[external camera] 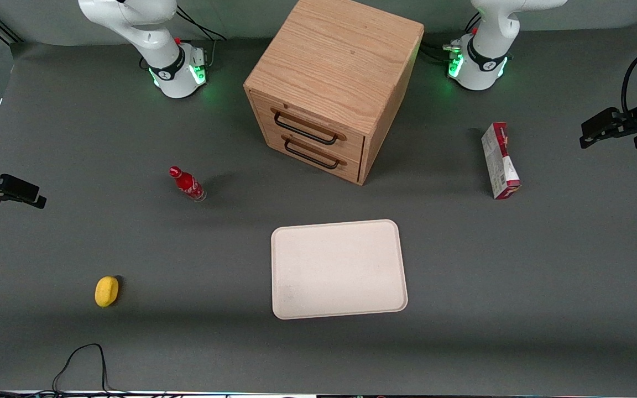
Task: Place red cookie box on tray
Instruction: 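Move the left gripper down toward the upright red-and-white cookie box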
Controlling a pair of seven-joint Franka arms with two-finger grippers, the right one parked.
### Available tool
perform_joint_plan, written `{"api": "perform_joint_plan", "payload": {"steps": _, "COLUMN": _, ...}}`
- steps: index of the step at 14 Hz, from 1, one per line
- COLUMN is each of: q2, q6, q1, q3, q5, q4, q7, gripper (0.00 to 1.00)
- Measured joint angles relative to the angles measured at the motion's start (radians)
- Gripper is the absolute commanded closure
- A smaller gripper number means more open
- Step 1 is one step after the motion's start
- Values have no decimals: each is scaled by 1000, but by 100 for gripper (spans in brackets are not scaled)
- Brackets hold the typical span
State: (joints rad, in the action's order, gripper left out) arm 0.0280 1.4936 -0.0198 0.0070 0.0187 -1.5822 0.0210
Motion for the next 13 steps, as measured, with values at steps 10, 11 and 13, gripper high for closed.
{"api": "perform_joint_plan", "payload": {"steps": 10, "q2": -2, "q6": 59, "q1": 5, "q3": 4, "q5": 0, "q4": -169, "q7": -3, "gripper": 0}}
{"api": "perform_joint_plan", "payload": {"steps": 11, "q2": 11, "q6": 109, "q1": 8, "q3": 5, "q5": 0, "q4": -237, "q7": -11, "gripper": 0}}
{"api": "perform_joint_plan", "payload": {"steps": 13, "q2": 65, "q6": 248, "q1": 22, "q3": -2, "q5": 0, "q4": -419, "q7": -29, "gripper": 0}}
